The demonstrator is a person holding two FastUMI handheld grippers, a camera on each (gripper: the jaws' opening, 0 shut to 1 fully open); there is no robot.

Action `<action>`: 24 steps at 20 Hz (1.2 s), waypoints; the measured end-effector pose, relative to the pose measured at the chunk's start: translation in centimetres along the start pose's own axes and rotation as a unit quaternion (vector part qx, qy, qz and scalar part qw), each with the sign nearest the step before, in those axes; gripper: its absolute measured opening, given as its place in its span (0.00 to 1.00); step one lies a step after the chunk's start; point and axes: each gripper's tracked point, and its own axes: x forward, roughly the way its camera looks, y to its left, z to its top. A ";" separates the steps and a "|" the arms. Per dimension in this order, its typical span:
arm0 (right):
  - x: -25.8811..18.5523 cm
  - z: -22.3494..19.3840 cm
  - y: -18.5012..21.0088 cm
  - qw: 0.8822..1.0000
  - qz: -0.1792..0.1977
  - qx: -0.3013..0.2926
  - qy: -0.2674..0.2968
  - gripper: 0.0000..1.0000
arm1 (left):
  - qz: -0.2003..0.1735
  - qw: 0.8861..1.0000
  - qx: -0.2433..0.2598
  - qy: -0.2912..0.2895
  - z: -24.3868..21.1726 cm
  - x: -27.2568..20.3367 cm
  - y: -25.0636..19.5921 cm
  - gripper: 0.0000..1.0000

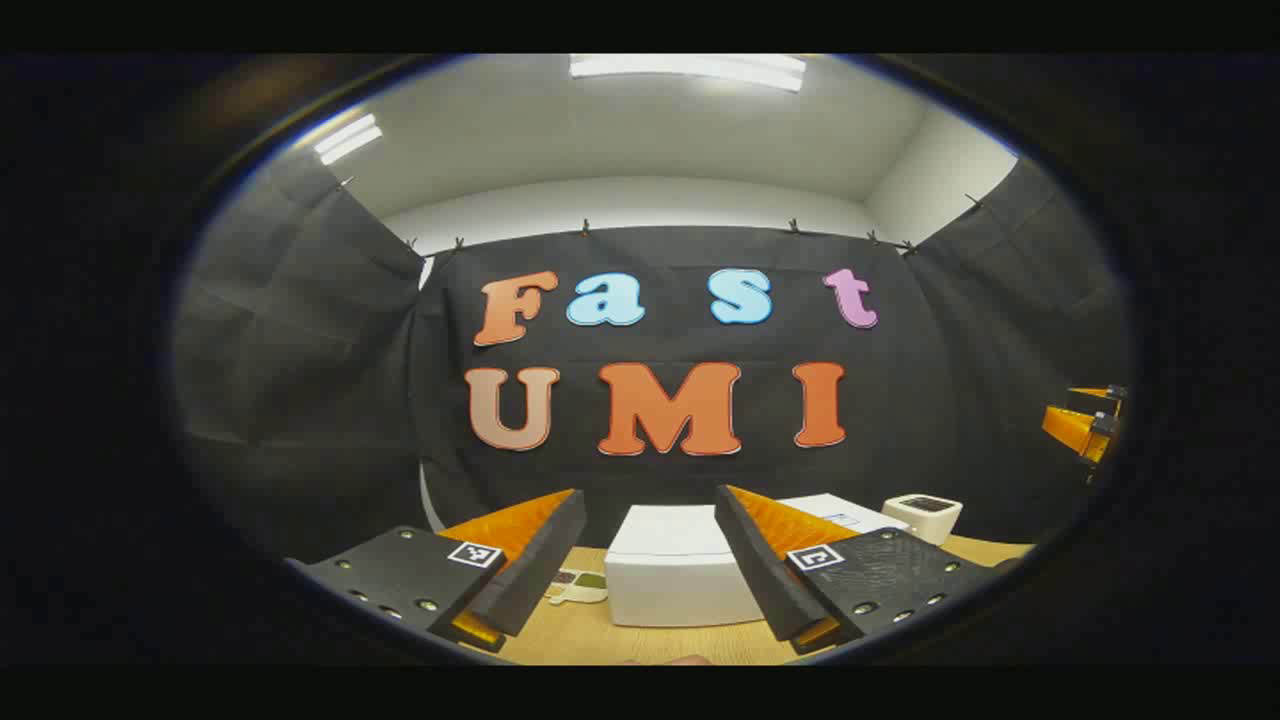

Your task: Open the microwave oven with the left hand, put the food in, and close the microwave oven.

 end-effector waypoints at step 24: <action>-0.1 -1.0 0.2 1.000 0.008 -0.004 -0.003 0.95 | -0.010 1.000 -0.016 -0.002 -0.7 -0.1 -1.3 0.87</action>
